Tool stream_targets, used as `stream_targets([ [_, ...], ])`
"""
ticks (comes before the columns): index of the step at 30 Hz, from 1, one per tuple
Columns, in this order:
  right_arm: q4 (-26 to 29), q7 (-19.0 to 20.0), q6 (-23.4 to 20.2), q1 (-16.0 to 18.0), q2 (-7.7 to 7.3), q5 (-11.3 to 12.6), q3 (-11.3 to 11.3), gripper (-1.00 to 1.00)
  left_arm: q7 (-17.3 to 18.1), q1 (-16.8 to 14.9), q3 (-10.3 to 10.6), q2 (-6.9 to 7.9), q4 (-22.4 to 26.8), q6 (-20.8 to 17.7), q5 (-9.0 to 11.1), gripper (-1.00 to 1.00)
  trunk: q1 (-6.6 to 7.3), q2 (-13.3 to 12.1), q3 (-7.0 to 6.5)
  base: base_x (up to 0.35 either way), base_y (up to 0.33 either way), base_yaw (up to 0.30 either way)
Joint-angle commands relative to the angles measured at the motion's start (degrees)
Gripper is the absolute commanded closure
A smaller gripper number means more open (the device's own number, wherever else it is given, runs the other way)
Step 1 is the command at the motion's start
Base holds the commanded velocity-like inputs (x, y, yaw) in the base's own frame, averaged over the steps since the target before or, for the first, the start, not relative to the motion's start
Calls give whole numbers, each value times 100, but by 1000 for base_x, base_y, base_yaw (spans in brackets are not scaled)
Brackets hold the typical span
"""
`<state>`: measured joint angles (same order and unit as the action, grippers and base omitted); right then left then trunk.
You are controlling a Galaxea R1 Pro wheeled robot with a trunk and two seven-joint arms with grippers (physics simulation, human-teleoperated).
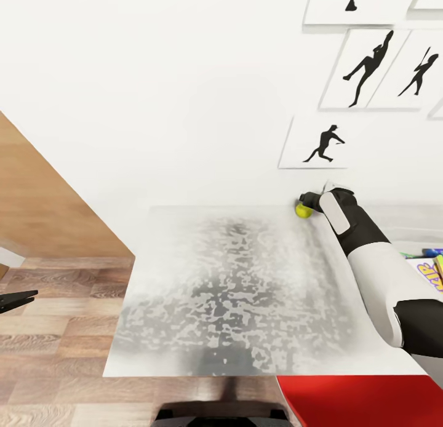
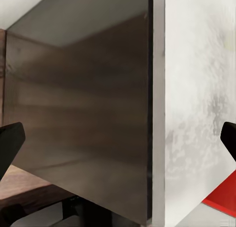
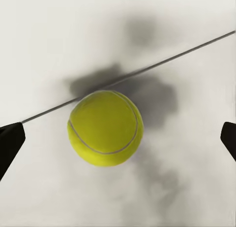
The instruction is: Put all the toys in the child's room - the three board games (two on the bed and one on the table), the two jigsaw puzzles on the table, and the tennis ball on the table - inside the toy box on the table in the child's room.
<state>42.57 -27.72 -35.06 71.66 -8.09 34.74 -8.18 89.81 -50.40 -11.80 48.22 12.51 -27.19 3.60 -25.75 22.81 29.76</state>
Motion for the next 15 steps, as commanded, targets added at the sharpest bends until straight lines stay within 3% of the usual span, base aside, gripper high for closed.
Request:
stream_targets([
  [1, 6, -57, -10, 5, -8, 59, -35, -100, 19, -5, 28, 5, -3, -60, 29, -100, -3, 10, 18, 0, 0, 0],
  [15, 6, -54, -2, 9, -8, 59, -35, -100, 19, -5, 22, 12, -3, -59, 29, -100, -3, 10, 146, 0, 0, 0],
])
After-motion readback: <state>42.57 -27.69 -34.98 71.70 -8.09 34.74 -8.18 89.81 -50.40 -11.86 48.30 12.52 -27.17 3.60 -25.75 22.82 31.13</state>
